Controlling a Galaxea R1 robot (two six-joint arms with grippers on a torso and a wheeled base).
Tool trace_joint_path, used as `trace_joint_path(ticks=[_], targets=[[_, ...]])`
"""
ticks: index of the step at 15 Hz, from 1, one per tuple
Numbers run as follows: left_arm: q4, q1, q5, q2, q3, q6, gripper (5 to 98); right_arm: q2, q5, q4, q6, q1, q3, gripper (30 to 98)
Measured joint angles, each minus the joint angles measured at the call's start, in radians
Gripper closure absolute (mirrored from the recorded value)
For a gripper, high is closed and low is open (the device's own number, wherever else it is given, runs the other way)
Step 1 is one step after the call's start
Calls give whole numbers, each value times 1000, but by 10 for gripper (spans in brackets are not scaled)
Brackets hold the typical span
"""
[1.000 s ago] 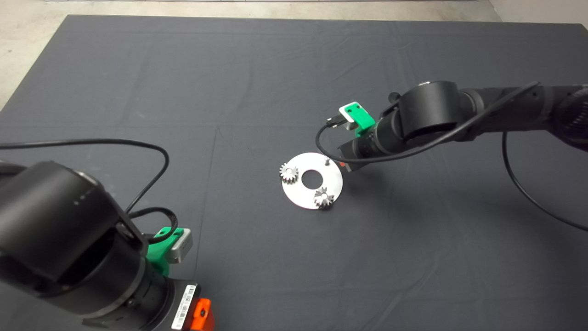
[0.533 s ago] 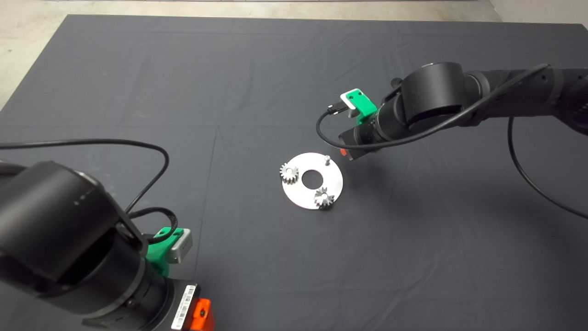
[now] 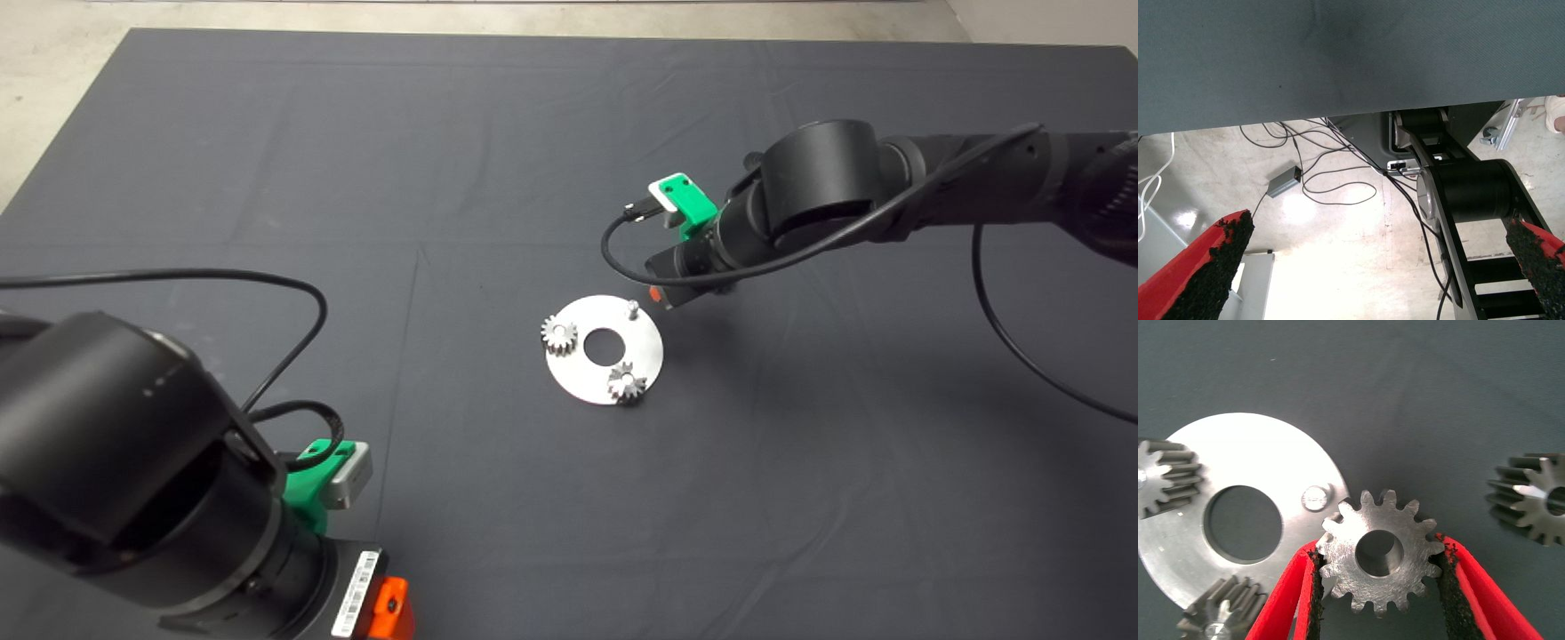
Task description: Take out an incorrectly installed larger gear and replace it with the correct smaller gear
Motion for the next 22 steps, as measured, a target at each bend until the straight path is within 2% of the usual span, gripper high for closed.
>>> trace_joint_path(ticks=[5,9,22], targets=[[0,0,0,0,0,0,60,15,4,0,-3,-5,0,908],[0,0,1,0,0,0,60,14,23,0,-3,-5,0,908],[0,0,1,0,0,0,60,33,26,0,-11,-22,-12,908]])
